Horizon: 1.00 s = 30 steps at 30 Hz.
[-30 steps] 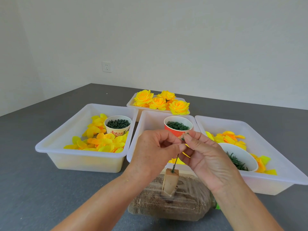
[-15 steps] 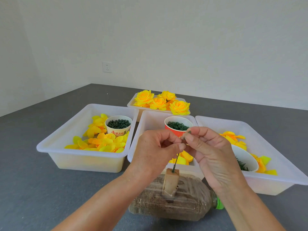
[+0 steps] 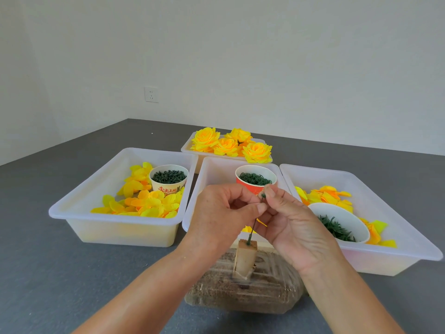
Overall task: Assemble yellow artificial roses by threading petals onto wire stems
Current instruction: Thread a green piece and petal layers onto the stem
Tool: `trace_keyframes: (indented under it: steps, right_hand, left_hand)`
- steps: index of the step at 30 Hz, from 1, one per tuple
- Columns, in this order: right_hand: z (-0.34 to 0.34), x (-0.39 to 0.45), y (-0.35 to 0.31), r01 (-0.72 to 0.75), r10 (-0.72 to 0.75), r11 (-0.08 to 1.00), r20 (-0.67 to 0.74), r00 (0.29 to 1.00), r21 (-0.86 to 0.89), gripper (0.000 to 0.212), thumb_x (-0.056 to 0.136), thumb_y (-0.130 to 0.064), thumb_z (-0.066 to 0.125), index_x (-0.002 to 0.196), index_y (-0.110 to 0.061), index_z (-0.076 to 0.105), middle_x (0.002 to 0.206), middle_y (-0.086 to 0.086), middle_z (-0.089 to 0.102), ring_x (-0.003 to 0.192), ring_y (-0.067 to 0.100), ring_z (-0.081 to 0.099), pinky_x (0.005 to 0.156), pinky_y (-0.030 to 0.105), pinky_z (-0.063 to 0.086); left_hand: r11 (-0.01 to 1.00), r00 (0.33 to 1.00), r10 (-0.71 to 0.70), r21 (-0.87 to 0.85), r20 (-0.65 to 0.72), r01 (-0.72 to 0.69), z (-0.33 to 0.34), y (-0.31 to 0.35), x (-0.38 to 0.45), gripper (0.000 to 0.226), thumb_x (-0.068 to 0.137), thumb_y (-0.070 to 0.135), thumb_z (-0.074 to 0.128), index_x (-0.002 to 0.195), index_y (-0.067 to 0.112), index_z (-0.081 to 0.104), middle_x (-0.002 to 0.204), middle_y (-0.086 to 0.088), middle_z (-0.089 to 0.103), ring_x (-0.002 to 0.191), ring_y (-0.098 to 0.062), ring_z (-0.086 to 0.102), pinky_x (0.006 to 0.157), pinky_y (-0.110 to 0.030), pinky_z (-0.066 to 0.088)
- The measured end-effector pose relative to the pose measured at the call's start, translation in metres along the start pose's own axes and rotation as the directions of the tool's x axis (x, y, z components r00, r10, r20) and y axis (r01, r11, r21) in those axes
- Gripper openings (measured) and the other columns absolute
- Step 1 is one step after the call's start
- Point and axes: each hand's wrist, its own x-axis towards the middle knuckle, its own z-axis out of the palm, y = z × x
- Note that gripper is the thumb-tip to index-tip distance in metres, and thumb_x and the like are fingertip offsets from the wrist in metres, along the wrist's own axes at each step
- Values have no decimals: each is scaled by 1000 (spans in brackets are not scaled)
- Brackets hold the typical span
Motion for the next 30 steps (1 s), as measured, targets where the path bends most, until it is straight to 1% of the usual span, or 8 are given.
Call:
trace_keyframes:
  steps: [3, 7, 9, 13, 18, 20, 25, 30]
  right_hand:
    - [0, 0, 0, -3, 3, 1000, -10, 1000, 4, 40, 60, -14, 68, 98, -4, 61, 95, 19, 60, 73, 26, 65, 58, 34, 56]
    - [1, -2, 0, 36, -36, 999, -7, 999, -3, 7, 63, -10, 65, 70, -10, 67, 69, 9, 65, 60, 21, 66, 53, 33, 55]
    - [1, -3, -1, 62, -62, 998, 3, 998, -21, 9, 64, -8, 64, 64, -14, 70, 64, 5, 66, 57, 18, 65, 52, 32, 55]
    - [-2, -5, -3, 159, -155, 980, 36, 987, -117, 12, 61, -8, 67, 67, -16, 73, 72, 5, 69, 63, 17, 66, 56, 31, 56]
    - [-1, -8, -6, 403, -386, 836, 122, 914, -373, 14, 58, -11, 72, 70, -15, 74, 69, 6, 69, 62, 15, 66, 61, 26, 56]
    - [-2, -9, -5, 451, -441, 783, 130, 888, -427, 12, 58, -10, 72, 70, -14, 73, 67, 6, 70, 62, 14, 65, 63, 23, 55]
    - [-6, -11, 1, 486, -480, 702, 158, 863, -520, 18, 64, 0, 74, 69, -16, 70, 67, 2, 70, 59, 11, 66, 59, 19, 52]
    - [-12, -13, 4, 461, -468, 644, 162, 869, -610, 31, 66, 4, 76, 69, -26, 74, 69, -4, 71, 63, 5, 65, 60, 14, 50]
  left_hand:
    - [1000, 1000, 1, 7, -6, -1, 0, 0, 0, 11, 76, 0, 72, 68, 6, 69, 51, 7, 61, 47, -1, 54, 49, -13, 43]
    - [1000, 1000, -3, 23, -12, 3, 0, 0, 0, 10, 76, 0, 72, 69, 6, 69, 51, 7, 62, 47, -1, 54, 49, -13, 43]
    - [1000, 1000, -6, 20, -10, 6, 0, 0, 0, 10, 76, -1, 71, 69, 6, 70, 51, 7, 62, 47, -1, 54, 49, -13, 43]
    - [999, 1000, 5, 50, -16, -4, -1, -1, 0, 10, 76, 3, 72, 68, 8, 69, 55, 0, 62, 50, -6, 53, 52, -18, 46]
    - [997, 1000, 4, 74, -17, -3, -2, -3, 1, 14, 77, 9, 73, 65, 12, 68, 51, 4, 61, 49, -6, 53, 50, -17, 46]
    - [997, 1000, -4, 74, -15, 5, -3, -4, 1, 13, 77, 10, 73, 65, 13, 68, 56, -2, 64, 50, -6, 54, 50, -18, 46]
    - [991, 999, -42, 125, 11, 40, -6, -10, -3, 8, 73, 6, 76, 69, 11, 71, 56, 0, 64, 53, -7, 55, 54, -19, 46]
    - [972, 997, -71, 225, 21, 64, -11, -12, -6, 21, 77, -4, 67, 75, 17, 71, 69, -3, 69, 62, -8, 59, 60, -20, 48]
